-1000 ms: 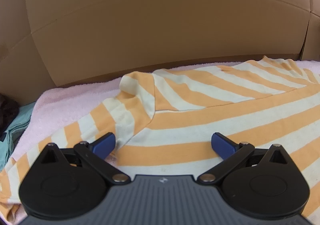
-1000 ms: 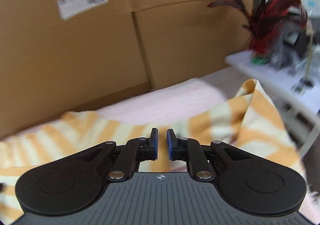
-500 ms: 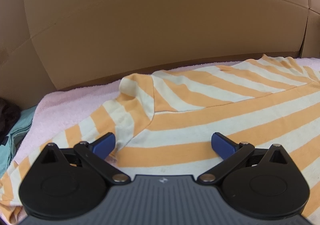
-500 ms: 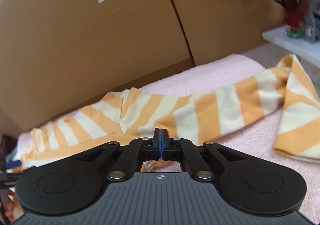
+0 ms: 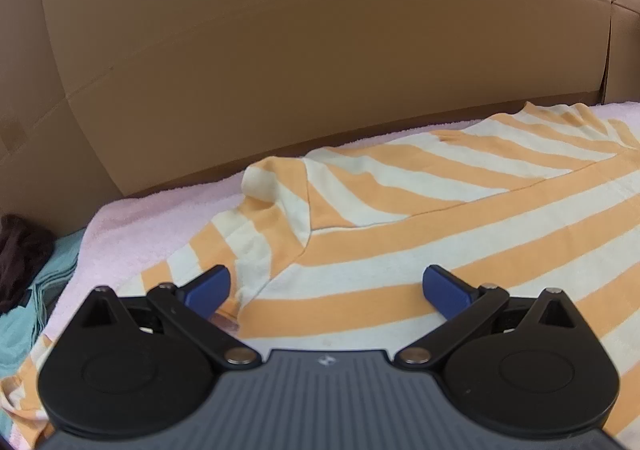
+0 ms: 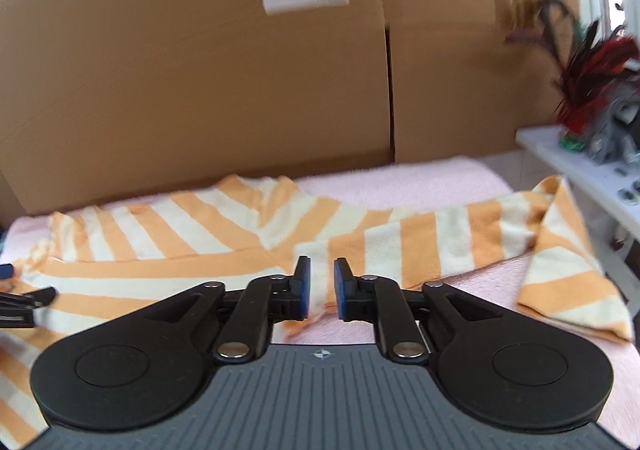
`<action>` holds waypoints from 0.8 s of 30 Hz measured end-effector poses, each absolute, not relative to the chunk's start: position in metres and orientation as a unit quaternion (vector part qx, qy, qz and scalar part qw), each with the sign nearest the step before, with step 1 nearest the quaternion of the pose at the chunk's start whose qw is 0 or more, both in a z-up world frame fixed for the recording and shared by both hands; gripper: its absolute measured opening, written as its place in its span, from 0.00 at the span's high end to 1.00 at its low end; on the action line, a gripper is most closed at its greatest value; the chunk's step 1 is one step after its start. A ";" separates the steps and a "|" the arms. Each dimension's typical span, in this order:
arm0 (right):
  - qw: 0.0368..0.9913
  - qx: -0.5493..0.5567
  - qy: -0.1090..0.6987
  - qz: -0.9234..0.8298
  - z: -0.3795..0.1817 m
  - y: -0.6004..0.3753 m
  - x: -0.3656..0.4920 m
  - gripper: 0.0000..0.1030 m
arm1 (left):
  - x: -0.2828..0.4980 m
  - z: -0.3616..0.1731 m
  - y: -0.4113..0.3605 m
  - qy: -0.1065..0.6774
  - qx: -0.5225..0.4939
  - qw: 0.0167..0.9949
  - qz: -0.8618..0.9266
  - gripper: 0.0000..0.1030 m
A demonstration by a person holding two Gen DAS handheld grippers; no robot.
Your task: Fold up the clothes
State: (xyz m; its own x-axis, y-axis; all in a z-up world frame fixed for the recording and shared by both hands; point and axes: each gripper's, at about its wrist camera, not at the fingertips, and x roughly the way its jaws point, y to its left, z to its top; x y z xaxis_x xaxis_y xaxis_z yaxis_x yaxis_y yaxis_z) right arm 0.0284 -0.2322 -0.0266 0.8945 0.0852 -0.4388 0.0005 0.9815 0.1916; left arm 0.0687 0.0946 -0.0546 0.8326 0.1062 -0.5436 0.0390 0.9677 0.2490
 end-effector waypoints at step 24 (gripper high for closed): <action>0.953 0.044 0.281 0.107 -0.051 -0.198 -0.096 0.75 | -0.136 -0.043 0.116 0.263 0.119 0.955 -0.063 0.06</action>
